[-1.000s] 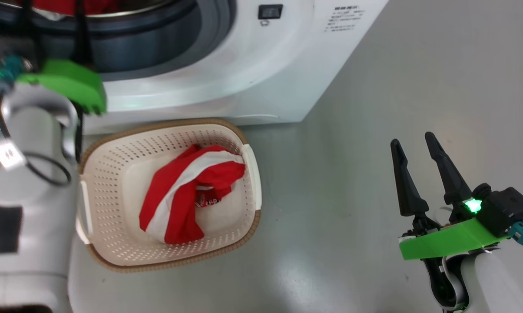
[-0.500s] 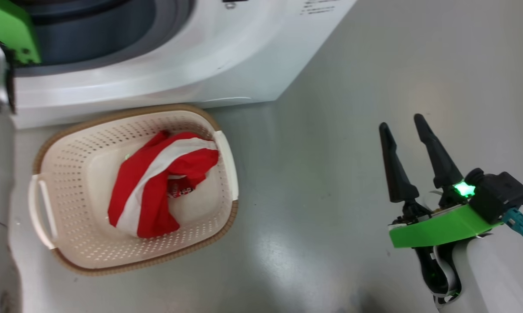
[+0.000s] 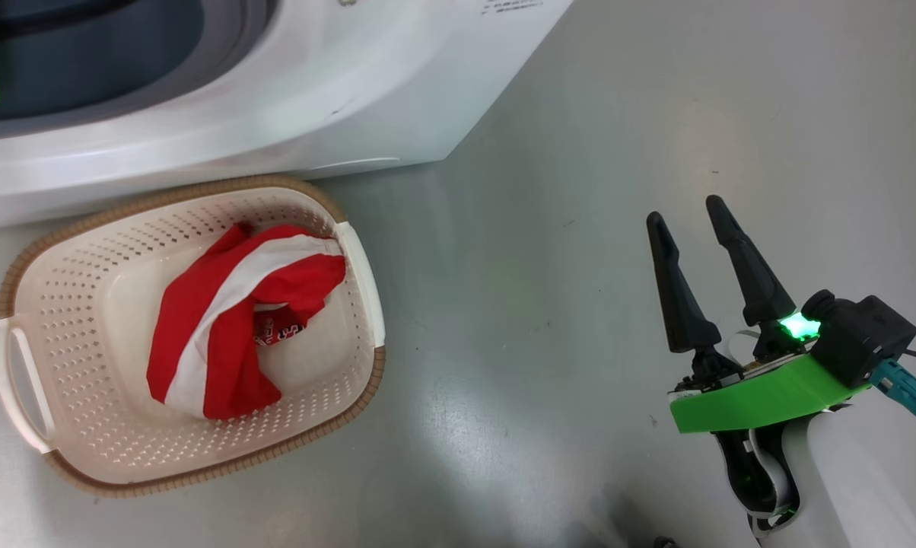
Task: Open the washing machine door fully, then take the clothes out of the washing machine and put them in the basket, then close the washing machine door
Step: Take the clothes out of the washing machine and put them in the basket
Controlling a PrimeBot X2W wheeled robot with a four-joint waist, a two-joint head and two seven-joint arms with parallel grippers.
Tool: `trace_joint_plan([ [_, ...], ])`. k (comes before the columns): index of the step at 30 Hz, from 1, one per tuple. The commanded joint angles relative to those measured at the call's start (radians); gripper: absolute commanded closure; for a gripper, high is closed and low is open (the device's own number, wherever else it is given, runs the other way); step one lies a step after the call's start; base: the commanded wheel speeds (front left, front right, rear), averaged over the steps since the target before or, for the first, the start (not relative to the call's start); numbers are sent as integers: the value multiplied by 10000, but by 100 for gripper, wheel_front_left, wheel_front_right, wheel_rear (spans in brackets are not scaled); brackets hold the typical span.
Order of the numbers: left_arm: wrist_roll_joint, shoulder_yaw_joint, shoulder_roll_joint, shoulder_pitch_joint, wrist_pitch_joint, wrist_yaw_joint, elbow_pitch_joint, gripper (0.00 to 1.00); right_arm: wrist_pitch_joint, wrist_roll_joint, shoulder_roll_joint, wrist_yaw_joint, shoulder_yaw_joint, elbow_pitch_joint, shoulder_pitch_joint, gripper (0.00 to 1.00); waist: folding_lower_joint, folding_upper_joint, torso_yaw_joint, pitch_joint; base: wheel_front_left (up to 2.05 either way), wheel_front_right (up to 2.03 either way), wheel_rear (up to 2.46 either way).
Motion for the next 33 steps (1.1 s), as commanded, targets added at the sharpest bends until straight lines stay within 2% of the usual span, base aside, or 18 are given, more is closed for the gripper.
trace_joint_plan([
  [1, -40, 18, 597, -58, 68, 31, -166, 0, -65, 50, 20, 73, 175, -245, -14, 0, 0, 0, 1, 1, 0, 0, 0],
  [6, -108, -86, 515, 38, 310, -94, -135, 1, -65, 89, 20, 73, 150, -244, -70, 0, 0, 0, 32, 21, 0, 0, 0],
  [7, -101, -128, 516, 56, 335, -134, -131, 34, -65, 94, 20, 73, 155, -249, -85, 0, 0, 0, 34, 24, 0, 0, 0],
  [8, -113, -150, 522, 63, 349, -182, -128, 59, -65, 98, 20, 73, 160, -255, -100, 0, 0, 0, 34, 30, 0, 0, 0],
  [9, -135, -163, 525, 61, 342, -223, -125, 77, -65, 102, 20, 73, 161, -260, -116, 0, 0, 0, 34, 36, 0, 0, 0],
  [10, -140, -190, 509, 64, 313, -232, -123, 100, -65, 105, 20, 73, 156, -264, -131, 0, 0, 0, 37, 37, 0, 0, 0],
  [18, -223, -359, 424, 38, -457, -300, -117, 100, -65, 51, 20, 73, 37, -275, -127, 0, 0, 0, 147, -35, 0, 0, 0],
  [26, -652, -242, 42, 435, -1493, -521, -282, 100, -65, -54, 20, 73, -79, -221, -59, 0, 0, 0, 449, -450, 0, 0, 0],
  [29, -956, -50, -134, 860, -1622, -609, -726, 100, -65, -125, 20, 73, -142, -173, 39, 0, 0, 0, 587, -707, 0, 0, 0],
  [33, -1276, 186, -372, 1931, -1635, -778, -2480, 100, -65, -228, 20, 73, -287, -150, 237, 0, 0, 0, 805, -1077, 0, 0, 0],
])
